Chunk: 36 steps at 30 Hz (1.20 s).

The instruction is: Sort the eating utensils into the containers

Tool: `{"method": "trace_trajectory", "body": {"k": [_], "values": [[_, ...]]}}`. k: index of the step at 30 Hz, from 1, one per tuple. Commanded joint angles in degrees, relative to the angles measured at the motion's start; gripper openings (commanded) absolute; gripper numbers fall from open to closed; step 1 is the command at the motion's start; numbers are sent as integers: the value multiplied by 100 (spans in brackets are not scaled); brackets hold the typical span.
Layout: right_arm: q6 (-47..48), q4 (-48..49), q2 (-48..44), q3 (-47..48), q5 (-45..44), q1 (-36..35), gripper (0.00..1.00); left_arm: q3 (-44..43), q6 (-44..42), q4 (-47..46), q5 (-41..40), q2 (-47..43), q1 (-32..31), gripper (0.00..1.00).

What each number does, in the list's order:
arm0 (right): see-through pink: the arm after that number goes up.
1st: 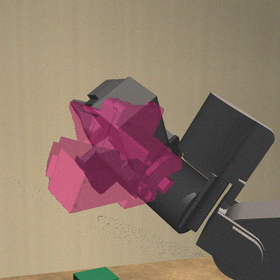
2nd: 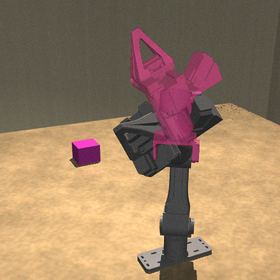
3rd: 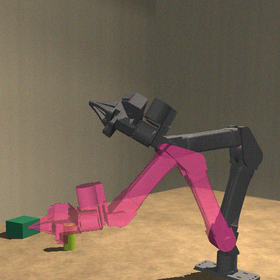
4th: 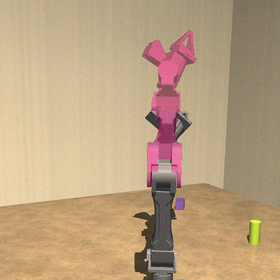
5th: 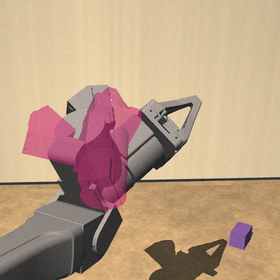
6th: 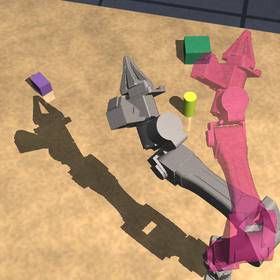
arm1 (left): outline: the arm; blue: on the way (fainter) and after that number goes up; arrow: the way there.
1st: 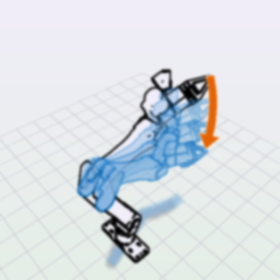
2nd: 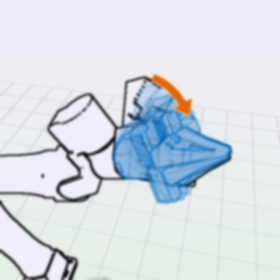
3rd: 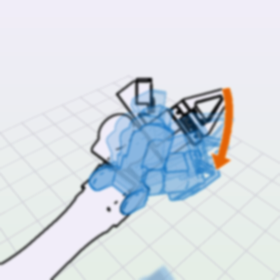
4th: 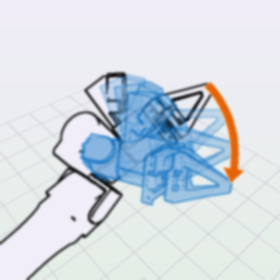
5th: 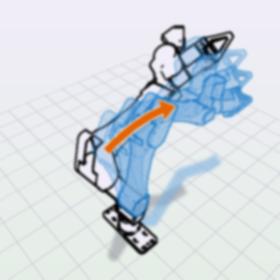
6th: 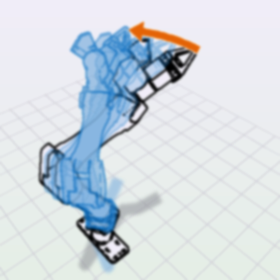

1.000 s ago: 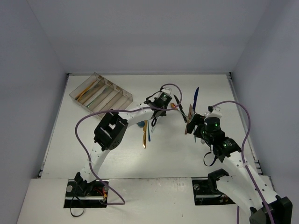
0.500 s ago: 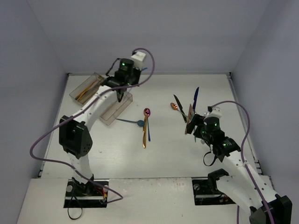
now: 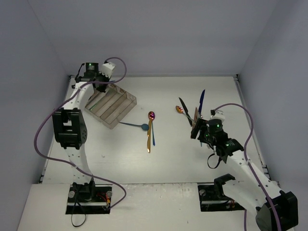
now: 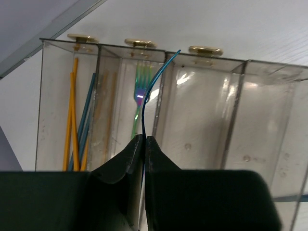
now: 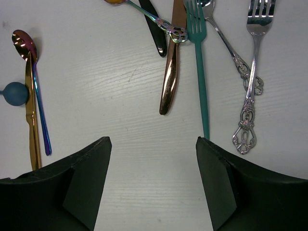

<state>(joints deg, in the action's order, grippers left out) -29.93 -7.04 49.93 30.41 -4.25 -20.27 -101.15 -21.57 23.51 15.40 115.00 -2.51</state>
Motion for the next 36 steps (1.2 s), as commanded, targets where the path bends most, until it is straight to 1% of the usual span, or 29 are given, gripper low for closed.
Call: {"method": "trace_trajectory", "body": {"k": [1, 5, 8, 14, 19, 22, 27, 29, 31, 33, 36], "values": [[14, 238, 179, 156, -119, 23, 68, -423, -409, -364, 588, 120, 213, 0], [7, 243, 263, 188, -123, 23, 68, -555, -494, -455, 701, 461, 438, 0], [-4, 238, 268, 202, -164, 23, 68, -608, -522, -521, 691, 703, 490, 0], [-29, 238, 305, 209, -173, 23, 68, -539, -122, -965, 700, 807, 639, 0], [-30, 231, 348, 256, -336, 30, 68, -379, 134, -1217, 765, 680, 673, 28], [-15, 229, 388, 411, -537, 23, 68, -308, 367, -1336, 726, 424, 664, 43], [-86, 173, 563, 664, -1054, 23, 67, 15, 1227, -1722, 699, -376, 587, 52], [-112, 143, 764, 790, -1364, 30, 67, 163, 1556, -1804, 505, -723, 481, 54], [-130, 132, 1025, 933, -1535, 63, 63, 358, 1935, -1834, 392, -1123, 393, 56], [-152, 132, 1272, 1071, -1710, 114, 62, 613, 2450, -1834, 239, -1538, 305, 58], [-174, 134, 1615, 1305, -1786, 320, 60, 1133, 3350, -1789, -27, -2341, -104, 62]]}}
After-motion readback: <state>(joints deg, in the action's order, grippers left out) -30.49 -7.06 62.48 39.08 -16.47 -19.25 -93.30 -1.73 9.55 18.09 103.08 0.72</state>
